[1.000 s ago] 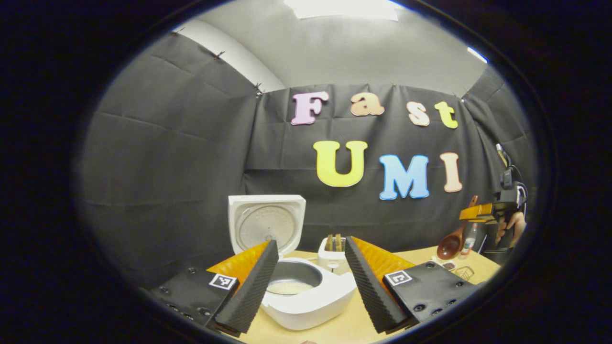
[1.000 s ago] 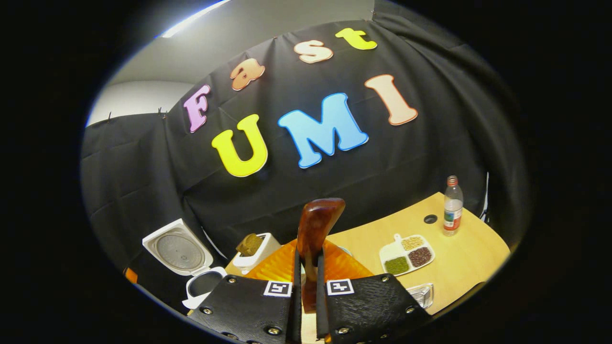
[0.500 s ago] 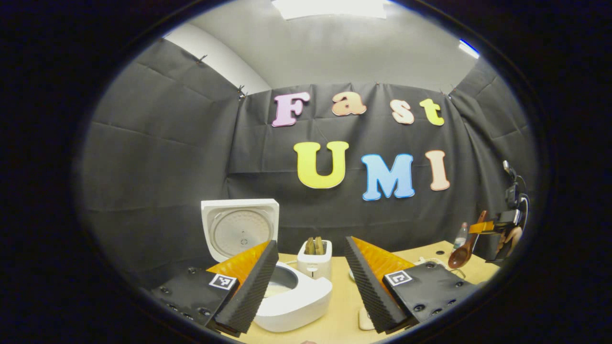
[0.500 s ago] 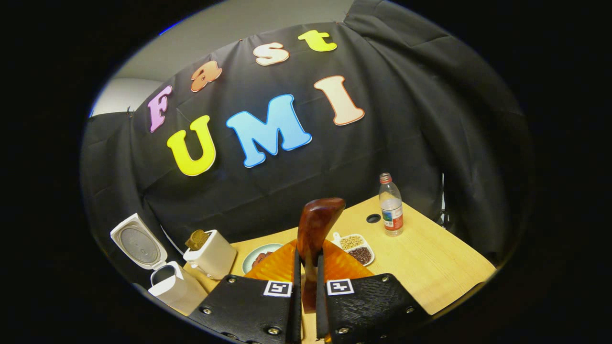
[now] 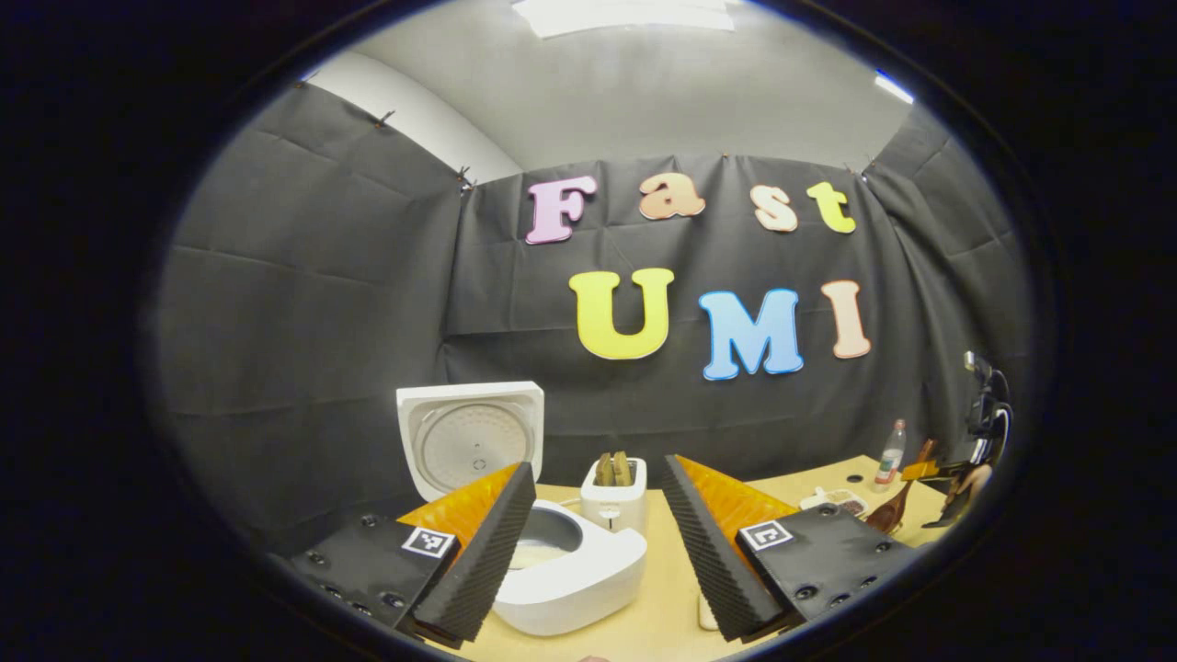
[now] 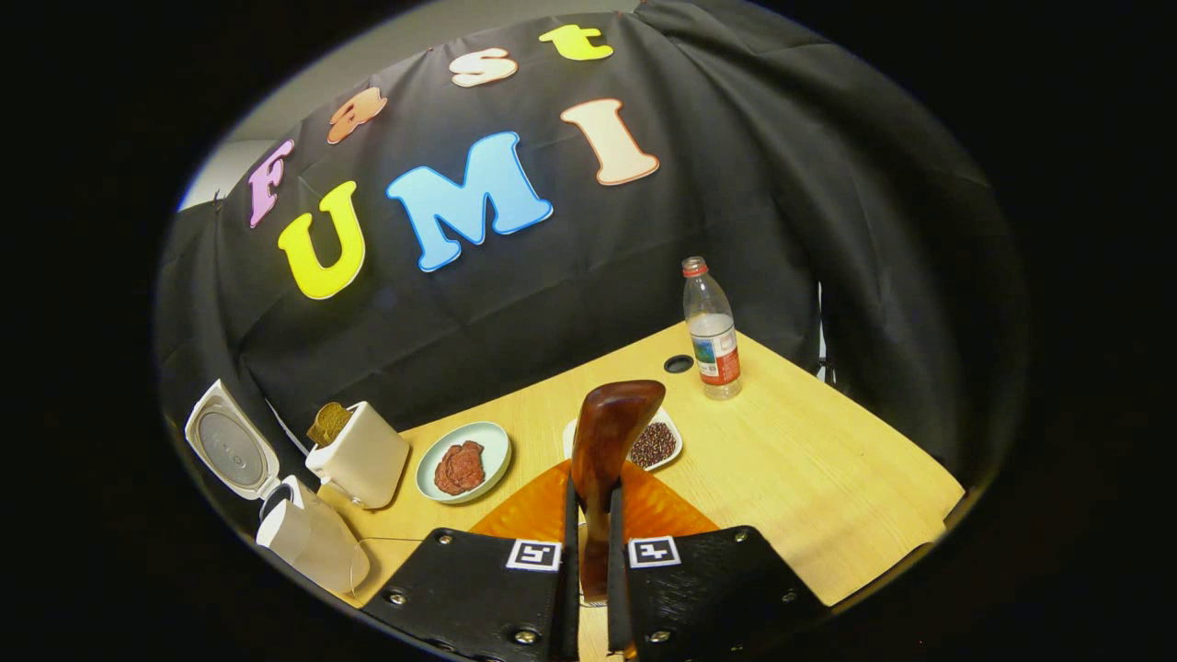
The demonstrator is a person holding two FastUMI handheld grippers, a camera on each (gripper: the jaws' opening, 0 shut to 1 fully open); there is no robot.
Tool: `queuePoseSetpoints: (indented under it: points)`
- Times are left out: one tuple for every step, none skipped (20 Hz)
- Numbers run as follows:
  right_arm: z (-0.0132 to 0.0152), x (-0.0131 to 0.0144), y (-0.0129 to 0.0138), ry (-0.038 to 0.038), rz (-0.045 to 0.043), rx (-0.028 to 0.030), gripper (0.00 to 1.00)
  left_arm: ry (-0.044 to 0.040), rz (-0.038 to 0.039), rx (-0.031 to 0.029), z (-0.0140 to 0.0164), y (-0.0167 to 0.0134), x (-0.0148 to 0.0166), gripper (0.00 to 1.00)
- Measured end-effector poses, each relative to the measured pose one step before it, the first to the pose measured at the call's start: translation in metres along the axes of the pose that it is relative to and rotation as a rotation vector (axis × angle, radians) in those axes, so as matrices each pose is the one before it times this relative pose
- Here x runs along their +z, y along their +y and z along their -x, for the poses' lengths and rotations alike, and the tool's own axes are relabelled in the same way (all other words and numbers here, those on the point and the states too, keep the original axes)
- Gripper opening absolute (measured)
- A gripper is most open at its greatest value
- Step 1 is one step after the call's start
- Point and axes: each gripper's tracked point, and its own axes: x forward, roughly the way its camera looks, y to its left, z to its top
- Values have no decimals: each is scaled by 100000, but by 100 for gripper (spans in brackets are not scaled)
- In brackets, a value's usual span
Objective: Close the left gripper, press the button to open the rice cooker; take a wooden spoon from the chopstick holder with the right hand, scoop a spoonful of rice and pour it into the rice cooker, then put the wooden spoon back into the chopstick holder.
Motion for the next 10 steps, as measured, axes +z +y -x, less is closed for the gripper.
queuePoseSetpoints:
  points:
    - [-387, -382, -200, 1069, -194, -266, 12, 29, -233, 338, 63, 194, -56, 100]
    - [-9, -266, -101, 866, -197, -272, 13, -6, -1, 266, -5, 193, 20, 100]
    - [-69, -253, -83, 1120, 17, 77, 13, 131, 141, 279, 94, 102, -34, 97]
    - [-209, -488, -62, 1350, 29, 25, 14, 39, 245, 237, -21, 161, -59, 100]
    - [1, -277, 16, 949, -249, 554, 14, -24, 232, 185, 20, 132, -28, 100]
    - [-163, -290, -133, 1086, 75, 8, 16, 62, 164, 102, -59, 27, -5, 97]
    - [145, -218, -227, 663, 761, -233, 16, 42, 186, 8, 80, 44, -78, 100]
    - [23, 126, -47, -516, 421, -141, 17, -56, 240, -18, -128, 65, 2, 97]
    - [231, 445, -98, -1032, 658, 119, 19, -6, 289, -174, -48, -55, -43, 100]
    - [425, 322, -173, -1137, 943, -552, 25, -111, 302, -276, -131, -65, -4, 97]
